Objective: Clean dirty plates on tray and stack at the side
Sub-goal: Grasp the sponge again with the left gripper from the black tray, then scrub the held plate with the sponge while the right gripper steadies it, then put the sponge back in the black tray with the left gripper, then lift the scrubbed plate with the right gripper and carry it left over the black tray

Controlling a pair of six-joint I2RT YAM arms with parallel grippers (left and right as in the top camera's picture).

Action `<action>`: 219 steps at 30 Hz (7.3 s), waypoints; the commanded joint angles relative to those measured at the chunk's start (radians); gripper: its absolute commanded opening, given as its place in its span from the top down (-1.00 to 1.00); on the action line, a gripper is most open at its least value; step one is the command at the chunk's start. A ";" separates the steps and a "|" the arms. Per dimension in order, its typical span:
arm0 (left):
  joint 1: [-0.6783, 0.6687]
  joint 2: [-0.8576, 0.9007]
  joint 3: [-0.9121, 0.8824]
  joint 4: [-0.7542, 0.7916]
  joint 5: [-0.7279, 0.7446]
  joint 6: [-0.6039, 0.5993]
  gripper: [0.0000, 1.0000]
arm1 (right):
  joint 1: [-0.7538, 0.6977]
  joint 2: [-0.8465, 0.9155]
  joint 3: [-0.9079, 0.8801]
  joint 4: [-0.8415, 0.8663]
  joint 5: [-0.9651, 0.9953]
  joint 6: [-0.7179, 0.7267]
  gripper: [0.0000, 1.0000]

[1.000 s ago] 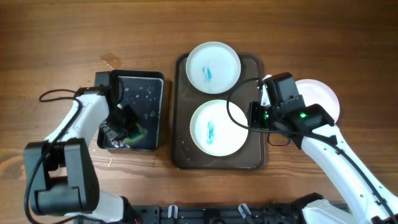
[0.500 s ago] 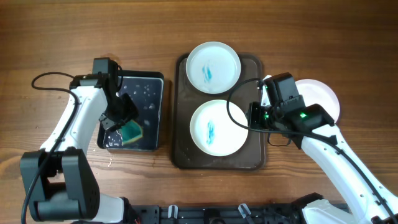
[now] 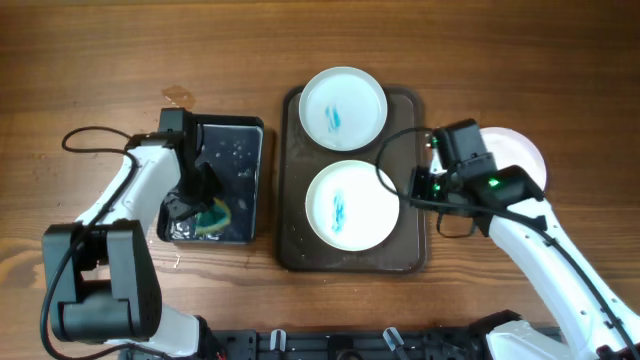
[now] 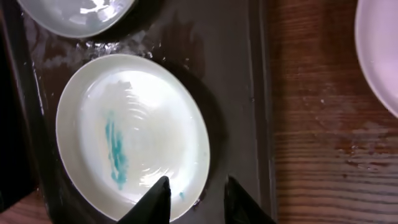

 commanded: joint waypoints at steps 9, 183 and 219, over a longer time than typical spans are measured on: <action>-0.141 -0.140 0.293 -0.206 0.093 0.084 0.92 | -0.068 0.301 0.006 0.118 -0.248 -0.238 0.40; 0.061 -0.150 -0.024 0.040 0.156 0.081 0.42 | -0.067 0.437 0.089 0.079 -0.151 -0.229 0.91; 0.062 -0.555 0.530 -0.444 -0.253 -0.104 -1.00 | 0.775 0.735 0.961 0.041 1.177 -0.298 0.91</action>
